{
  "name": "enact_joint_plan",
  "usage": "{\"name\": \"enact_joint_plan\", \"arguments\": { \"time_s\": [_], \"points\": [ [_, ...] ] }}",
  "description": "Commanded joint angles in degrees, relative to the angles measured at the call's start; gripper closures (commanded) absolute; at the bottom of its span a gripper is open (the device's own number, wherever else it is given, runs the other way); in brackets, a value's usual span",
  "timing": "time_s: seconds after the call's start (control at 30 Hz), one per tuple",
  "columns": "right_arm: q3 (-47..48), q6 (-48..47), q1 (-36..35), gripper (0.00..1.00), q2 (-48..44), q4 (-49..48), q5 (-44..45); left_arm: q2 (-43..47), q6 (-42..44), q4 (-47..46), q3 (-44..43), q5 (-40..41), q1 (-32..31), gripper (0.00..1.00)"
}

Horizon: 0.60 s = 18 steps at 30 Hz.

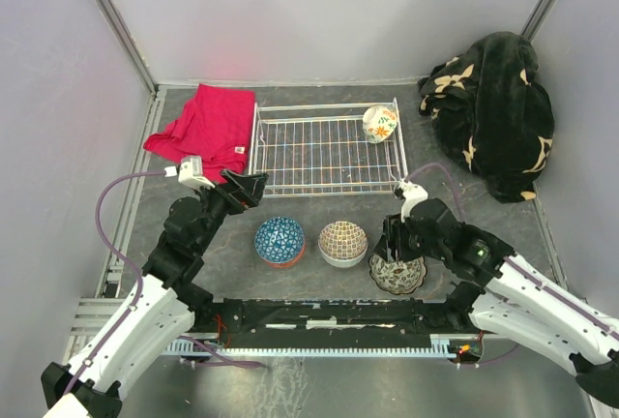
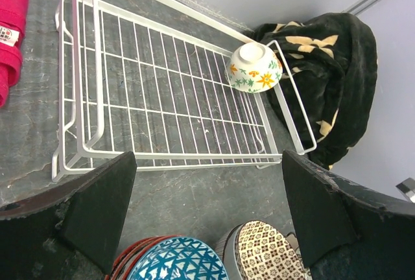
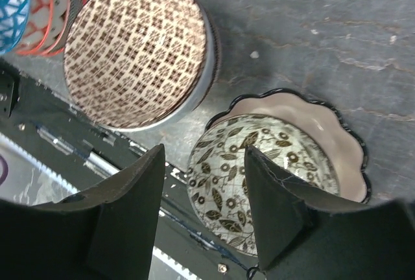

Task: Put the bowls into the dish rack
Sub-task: Pick up the bowl from the center of the board.

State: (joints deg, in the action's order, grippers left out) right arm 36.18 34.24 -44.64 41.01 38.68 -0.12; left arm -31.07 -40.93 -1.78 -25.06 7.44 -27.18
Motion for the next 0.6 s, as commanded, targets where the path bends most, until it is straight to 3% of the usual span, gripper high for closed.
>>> {"name": "enact_joint_plan", "arguments": {
  "time_s": [0.0,0.2,0.57],
  "points": [
    [-0.97,2.75,-5.7,0.42,-1.61,-0.04,3.44,0.24,3.39,-0.8,-1.31,1.18,-0.48,0.01],
    [-4.01,7.59,-15.82,0.42,0.72,-0.18,13.86,0.78,3.48,-0.62,-1.51,1.24,-0.68,0.01],
    [-0.33,15.7,-32.4,0.42,14.87,0.5,32.73,1.23,3.75,-0.42,-1.49,2.05,-1.38,0.01]
  ]
}}
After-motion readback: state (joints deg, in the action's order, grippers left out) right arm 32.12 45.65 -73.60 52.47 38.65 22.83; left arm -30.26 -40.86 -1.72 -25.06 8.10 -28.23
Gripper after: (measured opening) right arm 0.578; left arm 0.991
